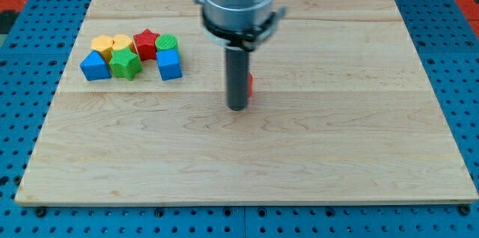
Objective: Push the red circle into the group of blocks
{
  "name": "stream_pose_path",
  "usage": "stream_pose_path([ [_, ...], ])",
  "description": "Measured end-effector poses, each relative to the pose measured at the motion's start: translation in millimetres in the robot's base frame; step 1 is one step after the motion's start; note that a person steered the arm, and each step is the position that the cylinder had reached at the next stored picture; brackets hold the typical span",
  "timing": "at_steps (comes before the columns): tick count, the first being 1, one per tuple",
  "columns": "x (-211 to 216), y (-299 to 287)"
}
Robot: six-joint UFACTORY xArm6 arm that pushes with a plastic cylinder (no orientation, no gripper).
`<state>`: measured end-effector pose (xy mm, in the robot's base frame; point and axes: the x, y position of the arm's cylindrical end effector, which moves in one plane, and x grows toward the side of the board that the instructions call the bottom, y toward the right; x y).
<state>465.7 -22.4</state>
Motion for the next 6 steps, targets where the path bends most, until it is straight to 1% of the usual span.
stream_pose_path([
  [1, 17, 61],
  [2, -23, 87],
  [3, -28, 23],
  [4, -3, -56],
  [5, 15, -62],
  [6, -16, -106],
])
